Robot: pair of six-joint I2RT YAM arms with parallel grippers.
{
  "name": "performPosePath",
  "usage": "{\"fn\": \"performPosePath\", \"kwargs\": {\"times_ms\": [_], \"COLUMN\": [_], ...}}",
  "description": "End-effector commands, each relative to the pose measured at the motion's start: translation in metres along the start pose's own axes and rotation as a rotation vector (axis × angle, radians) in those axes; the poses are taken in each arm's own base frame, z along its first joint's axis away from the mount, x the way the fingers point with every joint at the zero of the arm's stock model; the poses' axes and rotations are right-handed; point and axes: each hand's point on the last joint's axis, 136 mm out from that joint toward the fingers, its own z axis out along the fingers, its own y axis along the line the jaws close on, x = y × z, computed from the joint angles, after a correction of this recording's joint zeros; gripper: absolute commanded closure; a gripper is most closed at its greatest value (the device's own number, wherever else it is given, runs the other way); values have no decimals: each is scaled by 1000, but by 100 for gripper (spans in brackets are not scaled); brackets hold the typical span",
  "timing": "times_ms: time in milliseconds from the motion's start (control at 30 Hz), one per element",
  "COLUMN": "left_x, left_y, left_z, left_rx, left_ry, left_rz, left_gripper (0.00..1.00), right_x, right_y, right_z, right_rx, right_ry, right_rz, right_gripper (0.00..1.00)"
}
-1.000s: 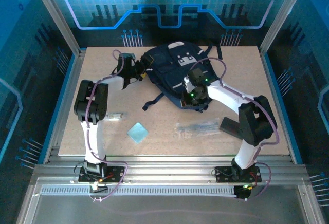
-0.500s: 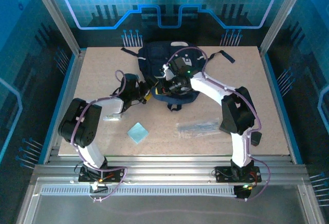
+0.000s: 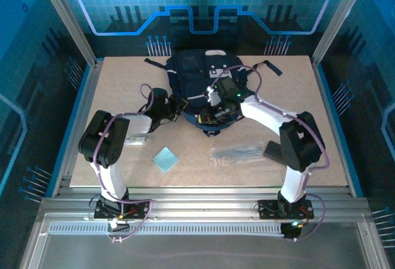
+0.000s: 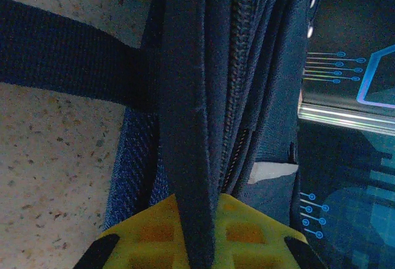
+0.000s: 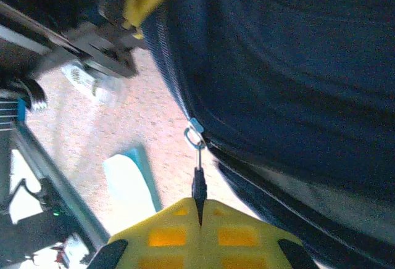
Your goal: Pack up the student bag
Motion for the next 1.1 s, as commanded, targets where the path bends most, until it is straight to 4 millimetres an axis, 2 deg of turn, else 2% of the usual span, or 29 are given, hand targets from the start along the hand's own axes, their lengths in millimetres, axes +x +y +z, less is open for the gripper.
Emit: {"fn": "performPosePath", "kwargs": {"times_ms": [0,133,367,500,633,667,700,767,833,900,967,1067], "left_x": [-58,-66,-70,-83,-98,-102,-106,-110,-112,-114,-114,-110], "left_y": [-33,-34,-37,-43,-51,-53,-55,-55,-54,-52,-48,-42], "left_z": [-21,-32,-38,-37,-26,-23,-20,-17,-22,-32,-50,-79], "left_rx": [79,66,43,33,9,2,2,-17,-36,-58,-104,-163], "left_ry": [-141,-103,-1,44,52,53,50,44,20,-19,-65,-120], "left_rz": [48,85,160,194,225,222,220,198,189,201,221,242], "left_gripper": [100,100,100,100,100,95,85,44,21,16,3,1], "right_x": [55,48,15,-3,-11,-12,-13,-16,-22,-29,-38,-54], "right_y": [-52,-90,-136,-143,-115,-104,-95,-68,-46,-27,-8,16], "right_z": [-28,-47,-66,-66,-42,-33,-25,-7,7,20,31,43], "right_rx": [154,239,384,389,250,211,183,89,33,-7,-37,-64], "right_ry": [168,138,59,-2,-5,0,4,3,-10,-26,-44,-68], "right_rz": [31,55,30,18,-16,-34,-47,-76,-100,-127,-155,-195], "right_gripper": [100,100,100,100,100,100,100,100,100,100,100,100]}}
